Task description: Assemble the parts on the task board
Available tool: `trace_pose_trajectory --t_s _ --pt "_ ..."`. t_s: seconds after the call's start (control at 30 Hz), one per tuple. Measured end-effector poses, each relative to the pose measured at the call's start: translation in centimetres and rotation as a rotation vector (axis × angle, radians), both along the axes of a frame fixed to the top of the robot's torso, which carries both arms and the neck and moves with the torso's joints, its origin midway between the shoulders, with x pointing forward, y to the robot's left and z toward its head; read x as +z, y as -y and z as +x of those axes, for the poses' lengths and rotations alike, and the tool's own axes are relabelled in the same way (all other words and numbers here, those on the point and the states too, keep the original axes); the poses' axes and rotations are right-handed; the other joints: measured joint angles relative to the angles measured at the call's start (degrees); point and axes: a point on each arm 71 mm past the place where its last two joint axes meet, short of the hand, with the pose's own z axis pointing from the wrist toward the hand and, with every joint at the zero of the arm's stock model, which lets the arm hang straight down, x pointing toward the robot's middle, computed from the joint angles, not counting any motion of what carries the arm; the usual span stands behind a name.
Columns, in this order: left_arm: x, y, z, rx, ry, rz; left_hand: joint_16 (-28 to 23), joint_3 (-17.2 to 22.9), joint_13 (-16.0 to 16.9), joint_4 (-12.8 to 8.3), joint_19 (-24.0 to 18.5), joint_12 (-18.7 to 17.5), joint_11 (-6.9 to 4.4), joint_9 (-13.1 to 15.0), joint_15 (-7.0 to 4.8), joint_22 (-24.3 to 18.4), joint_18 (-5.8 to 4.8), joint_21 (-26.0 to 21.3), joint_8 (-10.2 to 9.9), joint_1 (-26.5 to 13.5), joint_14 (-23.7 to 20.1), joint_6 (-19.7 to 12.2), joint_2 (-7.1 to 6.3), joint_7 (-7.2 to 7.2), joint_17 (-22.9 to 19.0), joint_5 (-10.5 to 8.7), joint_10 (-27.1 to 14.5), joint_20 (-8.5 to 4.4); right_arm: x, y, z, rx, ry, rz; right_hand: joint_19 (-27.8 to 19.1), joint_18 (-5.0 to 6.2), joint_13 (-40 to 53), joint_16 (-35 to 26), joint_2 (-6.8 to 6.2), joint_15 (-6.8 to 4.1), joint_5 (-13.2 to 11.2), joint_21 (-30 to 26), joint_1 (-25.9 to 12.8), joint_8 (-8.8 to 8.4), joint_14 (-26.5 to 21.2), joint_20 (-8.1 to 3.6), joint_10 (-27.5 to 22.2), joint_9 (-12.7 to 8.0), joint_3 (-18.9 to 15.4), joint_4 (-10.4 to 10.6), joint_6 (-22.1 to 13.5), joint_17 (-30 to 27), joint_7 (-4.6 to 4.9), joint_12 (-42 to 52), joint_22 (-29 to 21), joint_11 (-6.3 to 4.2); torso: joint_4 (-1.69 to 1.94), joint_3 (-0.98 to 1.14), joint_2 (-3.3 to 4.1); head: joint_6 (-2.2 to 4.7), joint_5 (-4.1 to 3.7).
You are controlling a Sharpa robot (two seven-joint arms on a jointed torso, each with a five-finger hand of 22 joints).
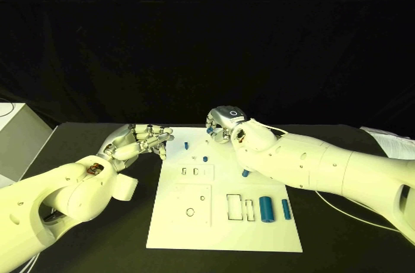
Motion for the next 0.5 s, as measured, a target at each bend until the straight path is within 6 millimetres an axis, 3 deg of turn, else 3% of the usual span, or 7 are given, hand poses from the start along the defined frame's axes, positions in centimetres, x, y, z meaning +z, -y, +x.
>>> trace_pose_trajectory --t_s 0.5 --pt "-0.01 -0.13 0.07 0.003 0.0 0.002 0.0 0.0 0.0 0.0 0.0 0.0 0.0 0.0 0.0 0.0 0.0 0.0 0.0 0.0 0.0 0.0 0.0 0.0 0.0 0.0 0.0 0.0 -0.18 0.16 -0.31 0.0 -0.005 -0.011 0.0 0.01 0.0 0.0 -0.09 0.0 -0.1 0.0 -0.1 0.17 0.0 0.0 -0.1 0.1 0.0 0.0 -0.2 0.0 -0.03 -0.1 0.0 0.09 -0.01 0.05 0.27 -0.05 0.19"
